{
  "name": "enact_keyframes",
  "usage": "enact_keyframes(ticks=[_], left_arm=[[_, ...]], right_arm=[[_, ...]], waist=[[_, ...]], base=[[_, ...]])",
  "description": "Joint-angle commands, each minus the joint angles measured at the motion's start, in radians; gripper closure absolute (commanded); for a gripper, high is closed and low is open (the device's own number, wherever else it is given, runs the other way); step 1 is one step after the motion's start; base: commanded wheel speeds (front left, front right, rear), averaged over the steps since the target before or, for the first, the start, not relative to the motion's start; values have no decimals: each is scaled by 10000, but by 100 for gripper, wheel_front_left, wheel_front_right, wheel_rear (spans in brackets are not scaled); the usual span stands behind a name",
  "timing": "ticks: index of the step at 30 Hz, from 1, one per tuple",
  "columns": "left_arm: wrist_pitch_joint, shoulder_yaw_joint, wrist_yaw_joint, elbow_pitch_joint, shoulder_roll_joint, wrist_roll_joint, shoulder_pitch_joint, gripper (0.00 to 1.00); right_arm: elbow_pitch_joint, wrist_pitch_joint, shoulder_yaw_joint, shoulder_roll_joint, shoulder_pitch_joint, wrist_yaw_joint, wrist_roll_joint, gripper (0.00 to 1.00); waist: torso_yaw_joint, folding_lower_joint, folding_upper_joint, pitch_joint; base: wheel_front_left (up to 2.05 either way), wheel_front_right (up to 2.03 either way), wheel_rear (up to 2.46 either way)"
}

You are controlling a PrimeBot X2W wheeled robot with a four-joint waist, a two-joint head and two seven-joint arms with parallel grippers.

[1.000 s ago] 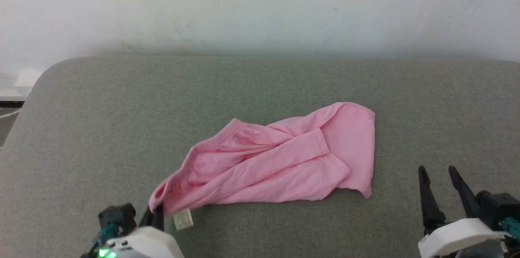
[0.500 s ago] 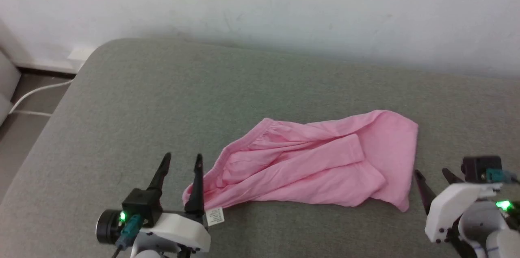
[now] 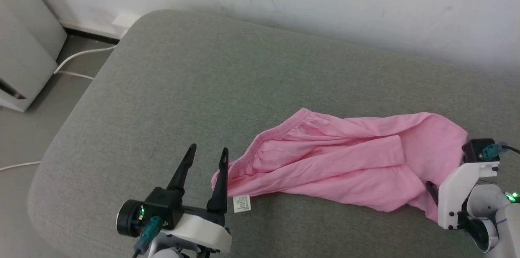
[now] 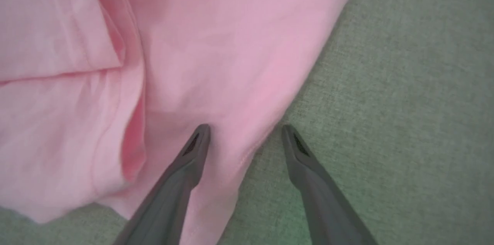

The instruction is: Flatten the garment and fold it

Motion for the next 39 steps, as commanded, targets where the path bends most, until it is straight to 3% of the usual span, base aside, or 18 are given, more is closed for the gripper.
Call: enact_keyframes(ticks=[1,2,14,19,20,21,25,30,39], left_arm=[[-46,64,-66,45,-65,66,133,0],[-46,103,-101,76,-101,82,142,0],[-47,296,-455,393,-337,175,76,0],[-47,194,-473,447,-381,80,-46,0],[-47,170,-470,466,-385,63,-62,0],[-47,148,-470,487,-388,45,-80,0],[-47,60,-457,616,-394,-55,-133,0],[-47,89,-461,713,-396,-26,-91,0],[-47,245,-636,739,-397,-22,128,0]], right_arm=[[258,17,167,46,38,-7,-7,54],[317,-54,265,-34,65,-7,-72,100],[-9,-2107,210,-1964,-1585,-7,-1098,100],[1064,-2497,391,-2323,-2455,-7,-1466,100],[1436,-2478,432,-2332,-2537,-7,-1485,58],[1803,-2507,414,-2333,-2621,-7,-1523,0],[2925,-2909,403,-2149,-2759,-7,-1711,0],[3435,-3971,359,-1818,-2910,-7,-1562,0],[2252,-6384,433,-1182,-2415,-7,-540,0]], waist=[[253,0,0,203],[277,0,0,209],[383,0,0,147],[426,0,0,400],[425,0,0,430],[418,0,0,458],[295,0,0,435],[-136,0,0,137],[-1259,0,0,-583]], base=[[0,0,0],[0,0,0],[0,0,0],[0,0,0],[0,0,0],[0,0,0],[0,0,0],[0,0,0],[0,0,0]])
